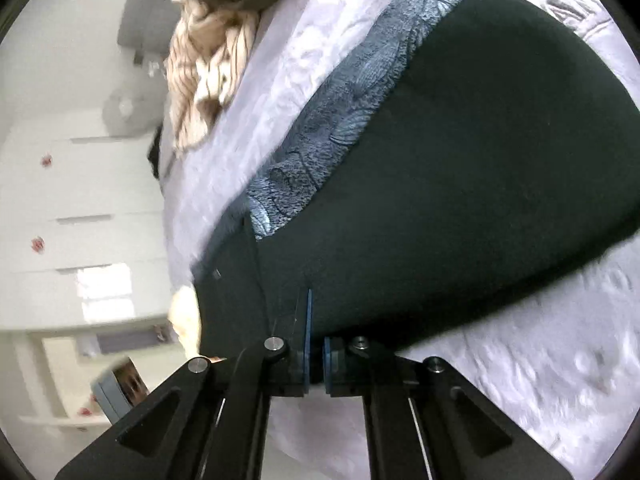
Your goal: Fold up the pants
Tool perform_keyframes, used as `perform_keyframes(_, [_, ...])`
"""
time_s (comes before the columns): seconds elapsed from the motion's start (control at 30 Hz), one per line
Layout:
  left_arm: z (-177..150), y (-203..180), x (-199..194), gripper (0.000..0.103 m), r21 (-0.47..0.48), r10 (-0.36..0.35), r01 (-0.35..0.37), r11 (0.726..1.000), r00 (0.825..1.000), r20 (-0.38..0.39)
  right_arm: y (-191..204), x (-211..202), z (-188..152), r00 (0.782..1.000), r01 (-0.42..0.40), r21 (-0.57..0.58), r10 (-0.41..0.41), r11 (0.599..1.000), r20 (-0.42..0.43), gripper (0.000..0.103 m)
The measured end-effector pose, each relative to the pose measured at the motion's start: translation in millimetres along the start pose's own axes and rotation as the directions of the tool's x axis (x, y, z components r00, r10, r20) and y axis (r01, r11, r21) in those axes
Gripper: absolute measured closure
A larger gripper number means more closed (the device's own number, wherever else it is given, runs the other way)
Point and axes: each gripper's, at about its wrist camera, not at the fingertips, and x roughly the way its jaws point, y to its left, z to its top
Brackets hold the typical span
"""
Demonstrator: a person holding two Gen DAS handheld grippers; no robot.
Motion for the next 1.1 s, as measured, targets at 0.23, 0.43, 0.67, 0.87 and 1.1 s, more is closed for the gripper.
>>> perform_keyframes(0.23, [2, 6, 8, 0.009, -0.015, 0.023, -0.023, 1.0, 1.0, -0.016, -39, 34, -10, 1.0, -0.013, 0.171, 0.015, 0.985, -0.011, 0.099])
perform_keyframes(0.43, [3, 2, 4, 0.009, -0.02, 0.012, -0.013, 1.0, 1.0, -0.019, -14, 25, -9, 0.995, 0.052, 0.054, -0.047, 0.997, -0.091, 0.09])
perform_keyframes(0.67, [27, -34, -14, 0.009, 0.034, -0.077, 0.075, 0.997, 0.995, 0.055, 25, -35, 5, 0.979, 0.201, -0.22, -0.206, 0.955, 0.0, 0.086])
perform_keyframes(0.87, [62, -92, 5, 0.009, 0.123, -0.122, 0.112, 0.986, 0.989, 0.084, 6, -80, 92, 0.935, 0.341, -0.259, -0.296, 0.904, 0.197, 0.085])
perform_keyframes(1.1, [76, -101, 51, 0.009, 0.1, -0.049, 0.047, 0.994, 0.999, 0.017, -47, -74, 163, 0.974, 0.219, -0.232, -0.2, 0.948, 0.101, 0.047])
